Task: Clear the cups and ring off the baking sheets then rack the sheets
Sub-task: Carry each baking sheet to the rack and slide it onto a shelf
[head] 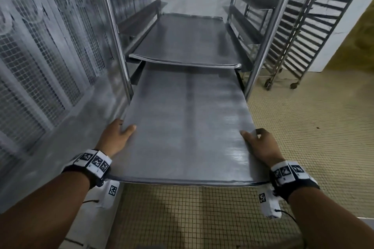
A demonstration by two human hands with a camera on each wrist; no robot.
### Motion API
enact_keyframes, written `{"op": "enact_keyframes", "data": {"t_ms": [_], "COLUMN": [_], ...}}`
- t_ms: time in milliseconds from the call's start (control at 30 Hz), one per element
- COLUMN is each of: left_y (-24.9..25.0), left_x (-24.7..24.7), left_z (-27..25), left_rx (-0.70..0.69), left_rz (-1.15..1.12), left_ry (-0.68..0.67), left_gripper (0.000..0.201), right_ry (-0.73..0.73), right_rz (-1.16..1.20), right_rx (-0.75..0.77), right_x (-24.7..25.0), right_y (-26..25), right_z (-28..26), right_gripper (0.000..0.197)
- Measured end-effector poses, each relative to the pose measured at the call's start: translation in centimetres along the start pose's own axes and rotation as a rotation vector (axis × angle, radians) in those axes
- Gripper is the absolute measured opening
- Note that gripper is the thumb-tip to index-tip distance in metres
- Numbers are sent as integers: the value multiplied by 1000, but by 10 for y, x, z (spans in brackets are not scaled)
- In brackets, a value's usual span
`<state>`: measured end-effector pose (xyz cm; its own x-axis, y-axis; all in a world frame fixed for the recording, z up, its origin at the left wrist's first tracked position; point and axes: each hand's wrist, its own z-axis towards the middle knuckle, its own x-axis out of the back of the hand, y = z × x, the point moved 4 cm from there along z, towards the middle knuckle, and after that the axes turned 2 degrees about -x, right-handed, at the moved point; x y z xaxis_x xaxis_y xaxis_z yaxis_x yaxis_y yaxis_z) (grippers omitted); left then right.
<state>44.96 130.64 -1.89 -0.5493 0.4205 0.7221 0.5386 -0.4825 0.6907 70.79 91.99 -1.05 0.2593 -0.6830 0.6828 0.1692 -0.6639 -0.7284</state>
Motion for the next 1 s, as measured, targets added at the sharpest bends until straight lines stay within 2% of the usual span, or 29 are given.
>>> {"op": "enact_keyframes", "data": {"t_ms": [467, 733, 767, 867, 900, 1000], "left_y": [0, 10, 12, 4, 3, 12], "left_x": [-14, -14, -14, -19, -21, -23], "left_z": [80, 140, 147, 176, 182, 193], "left_rx": [16, 16, 12, 2, 4, -2], "left_rz": [-173, -197, -199, -173, -158, -115], "left_ry": [-22, -49, -56, -70, -70, -49], "left_gripper": [34, 31, 35, 66, 69, 57], "right_ry": [-3, 10, 9, 8, 7, 10], "right_rz": [31, 53, 63, 52, 58, 59], "right_rx": [-72, -87, -93, -99, -100, -97], "right_x": [-17, -26, -27, -27, -27, -27], "right_y": [-19, -44, -47, -54, -57, -64], "right_z": [68, 110, 116, 130, 134, 143], "right_gripper": [66, 62, 62, 64, 63, 58]}}
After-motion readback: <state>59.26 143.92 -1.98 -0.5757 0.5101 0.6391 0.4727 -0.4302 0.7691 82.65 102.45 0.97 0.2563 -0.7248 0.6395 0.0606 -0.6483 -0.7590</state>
